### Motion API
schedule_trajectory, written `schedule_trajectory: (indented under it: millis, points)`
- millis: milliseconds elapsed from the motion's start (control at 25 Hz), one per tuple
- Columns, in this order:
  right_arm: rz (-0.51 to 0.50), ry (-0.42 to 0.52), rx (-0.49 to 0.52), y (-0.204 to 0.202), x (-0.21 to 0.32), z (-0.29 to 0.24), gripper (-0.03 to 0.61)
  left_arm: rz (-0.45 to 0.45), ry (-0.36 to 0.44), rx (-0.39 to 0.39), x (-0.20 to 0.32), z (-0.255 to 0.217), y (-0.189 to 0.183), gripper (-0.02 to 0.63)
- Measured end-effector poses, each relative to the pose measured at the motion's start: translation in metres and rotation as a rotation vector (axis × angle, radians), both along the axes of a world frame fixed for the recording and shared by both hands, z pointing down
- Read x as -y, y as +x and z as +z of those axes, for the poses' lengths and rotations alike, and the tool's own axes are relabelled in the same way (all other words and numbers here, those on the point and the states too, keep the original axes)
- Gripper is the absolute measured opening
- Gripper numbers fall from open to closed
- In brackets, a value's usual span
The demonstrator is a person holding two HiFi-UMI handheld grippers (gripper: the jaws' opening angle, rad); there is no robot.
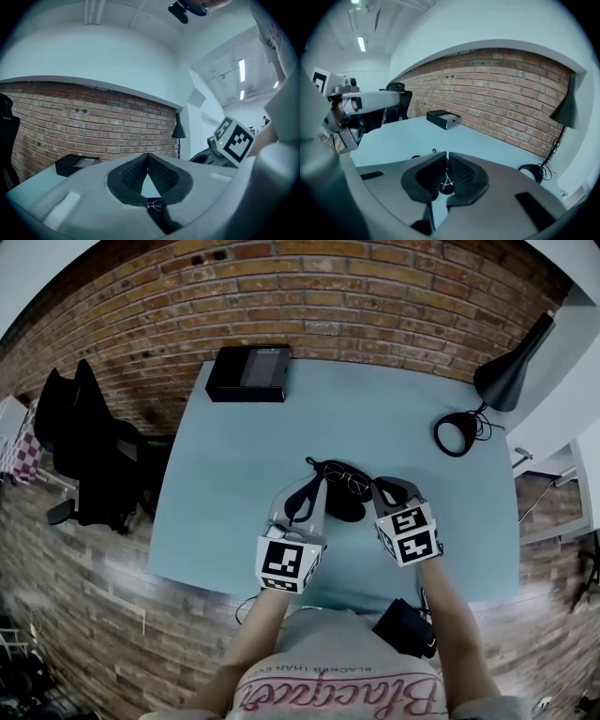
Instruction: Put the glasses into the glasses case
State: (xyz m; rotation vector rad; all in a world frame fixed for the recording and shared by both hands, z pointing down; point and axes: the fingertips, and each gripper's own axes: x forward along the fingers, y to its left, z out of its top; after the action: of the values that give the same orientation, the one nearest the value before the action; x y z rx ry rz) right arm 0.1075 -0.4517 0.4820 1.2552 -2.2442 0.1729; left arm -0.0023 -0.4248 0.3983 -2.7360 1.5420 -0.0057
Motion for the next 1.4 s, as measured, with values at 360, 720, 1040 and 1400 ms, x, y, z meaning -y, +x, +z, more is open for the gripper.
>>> schedule_trajectory:
  millis: [360, 720, 1040, 1400]
  points:
    - [0.036, 0.182, 0.22, 0.0, -0.065, -0.068, 0.009, 0.057, 0.049, 0.007, -0.033, -0.02, 0.005, 0.006]
    - [0.093, 0.34, 0.322, 0.002, -0.126, -0.114, 0.008, 0.107, 0.076, 0.017, -0.075, -0.027, 0.014, 0.006]
    - [0.11, 0.383, 0.319, -0.008, -0.163, -0.118, 0.008, 0.141, 0.093, 0.017, -0.118, -0.032, 0.012, 0.006]
    - [0.066, 0.414, 0.323, -0.027, -0.183, -0.126, 0.008, 0.129, 0.11, -0.013, -0.135, -0.043, 0.005, 0.006]
